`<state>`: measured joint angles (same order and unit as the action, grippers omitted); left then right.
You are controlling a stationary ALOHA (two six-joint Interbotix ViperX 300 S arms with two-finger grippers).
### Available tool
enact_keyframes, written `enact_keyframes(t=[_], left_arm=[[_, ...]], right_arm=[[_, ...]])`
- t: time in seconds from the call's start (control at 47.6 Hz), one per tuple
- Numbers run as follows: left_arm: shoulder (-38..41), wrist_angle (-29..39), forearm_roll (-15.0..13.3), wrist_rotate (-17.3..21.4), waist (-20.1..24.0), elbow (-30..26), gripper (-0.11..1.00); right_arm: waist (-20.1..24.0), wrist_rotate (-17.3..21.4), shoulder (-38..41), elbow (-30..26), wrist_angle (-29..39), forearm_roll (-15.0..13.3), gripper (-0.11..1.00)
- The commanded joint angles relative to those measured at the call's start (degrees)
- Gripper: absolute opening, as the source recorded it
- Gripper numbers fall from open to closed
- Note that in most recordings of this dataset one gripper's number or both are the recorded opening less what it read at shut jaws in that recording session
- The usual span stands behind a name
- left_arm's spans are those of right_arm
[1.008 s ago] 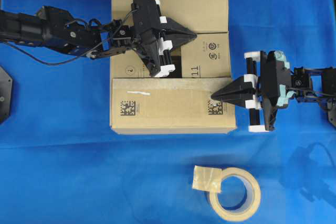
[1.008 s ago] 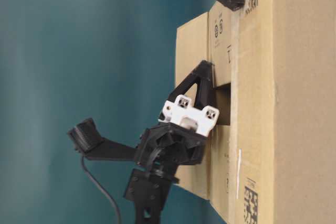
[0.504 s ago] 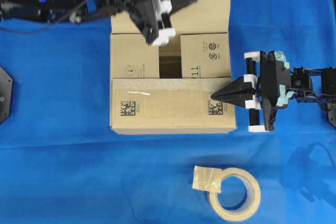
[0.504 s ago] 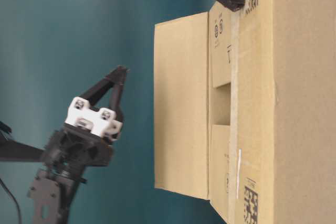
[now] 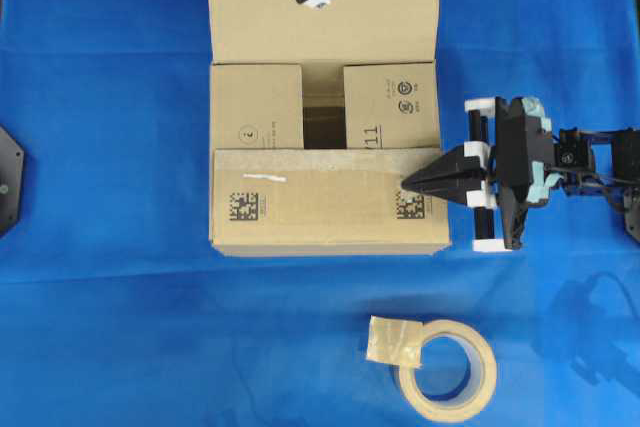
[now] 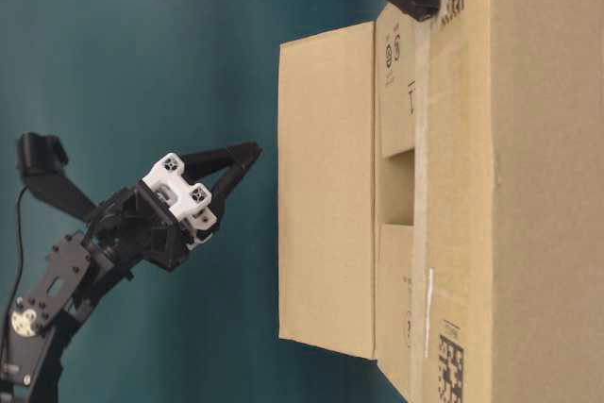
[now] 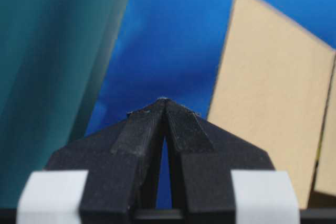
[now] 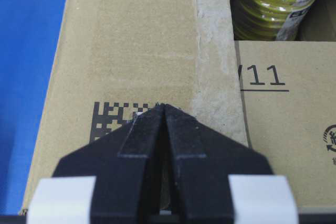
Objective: Close the cardboard box.
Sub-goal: 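Raise the left gripper off the box and move it behind the back flap, then fold the back flap forward over the box with the left gripper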
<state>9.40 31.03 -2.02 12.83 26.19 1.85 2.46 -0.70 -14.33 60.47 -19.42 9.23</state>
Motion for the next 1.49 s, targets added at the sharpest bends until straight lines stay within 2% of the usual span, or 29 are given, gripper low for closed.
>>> enact_keyframes(t=[0.0, 0.21, 0.672, 1.134, 1.469], left_arm=[[0.4, 4.4, 0.1, -0.1, 1.4, -4.0, 0.0], [3.5, 10.5, 0.1, -0.1, 2.9, -5.9, 0.0], [3.8, 15.7, 0.1, -0.1, 2.7, -6.2, 0.0], [0.7, 18.7, 0.1, -0.4, -2.8, -5.6, 0.0], [-4.7, 18.2, 0.1, -4.0, -8.2, 0.3, 0.0]], right_arm=[[-0.2, 0.0, -0.2, -0.5, -0.1, 0.2, 0.0], [-0.2, 0.0, -0.2, -0.5, -0.1, 0.2, 0.0], [-0.2, -0.1, -0.2, -0.5, -0.3, 0.1, 0.0], [-0.2, 0.0, -0.2, -0.5, -0.6, 0.1, 0.0], [-0.2, -0.1, -0.2, -0.5, -0.6, 0.0, 0.0]])
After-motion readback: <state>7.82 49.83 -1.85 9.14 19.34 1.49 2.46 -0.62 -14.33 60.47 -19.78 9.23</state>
